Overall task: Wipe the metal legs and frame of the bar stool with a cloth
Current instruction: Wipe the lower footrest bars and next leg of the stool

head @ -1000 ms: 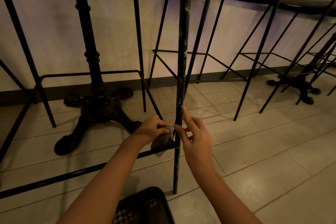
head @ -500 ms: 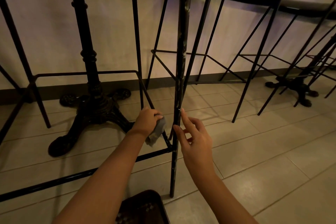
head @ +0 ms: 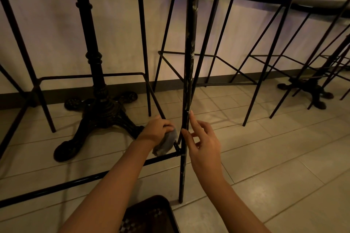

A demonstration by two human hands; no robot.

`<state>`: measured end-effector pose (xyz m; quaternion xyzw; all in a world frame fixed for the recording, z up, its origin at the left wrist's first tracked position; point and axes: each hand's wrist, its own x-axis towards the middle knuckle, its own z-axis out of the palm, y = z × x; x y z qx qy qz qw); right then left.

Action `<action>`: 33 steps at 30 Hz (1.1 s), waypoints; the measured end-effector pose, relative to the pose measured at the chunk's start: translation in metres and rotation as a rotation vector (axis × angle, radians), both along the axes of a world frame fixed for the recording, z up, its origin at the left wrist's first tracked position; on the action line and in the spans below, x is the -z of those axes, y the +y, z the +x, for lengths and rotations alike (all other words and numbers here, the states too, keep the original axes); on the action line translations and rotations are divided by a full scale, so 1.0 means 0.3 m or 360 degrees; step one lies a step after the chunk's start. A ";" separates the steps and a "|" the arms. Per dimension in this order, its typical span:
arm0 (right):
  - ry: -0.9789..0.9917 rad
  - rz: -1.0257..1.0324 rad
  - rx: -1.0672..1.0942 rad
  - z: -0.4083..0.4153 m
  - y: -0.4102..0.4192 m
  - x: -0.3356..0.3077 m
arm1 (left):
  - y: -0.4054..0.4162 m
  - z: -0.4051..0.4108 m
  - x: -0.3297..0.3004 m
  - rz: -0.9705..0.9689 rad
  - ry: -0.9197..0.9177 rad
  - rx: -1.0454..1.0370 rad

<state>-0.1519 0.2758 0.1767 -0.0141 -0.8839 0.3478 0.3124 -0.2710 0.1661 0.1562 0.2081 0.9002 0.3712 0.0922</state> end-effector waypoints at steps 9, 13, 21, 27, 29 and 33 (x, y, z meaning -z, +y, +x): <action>0.0044 0.0018 0.0007 0.000 -0.004 0.001 | 0.002 0.032 0.030 -0.0029 -0.0075 0.0056; 0.0044 0.0029 0.0008 0.003 -0.004 0.001 | 0.006 0.072 0.022 -0.0017 -0.0158 0.0132; 0.0064 0.0027 -0.0013 0.002 0.001 -0.001 | -0.035 0.104 0.010 -0.0086 -0.0120 0.0356; 0.0054 0.0007 -0.0030 0.000 -0.006 0.002 | -0.036 0.123 0.015 -0.0007 -0.0036 0.0347; 0.0050 0.0021 -0.0022 0.001 -0.006 0.002 | -0.034 0.129 0.017 0.0025 -0.0046 0.0331; 0.0048 0.0031 -0.0015 0.006 -0.005 0.001 | -0.029 0.133 0.011 0.0038 -0.0080 0.0321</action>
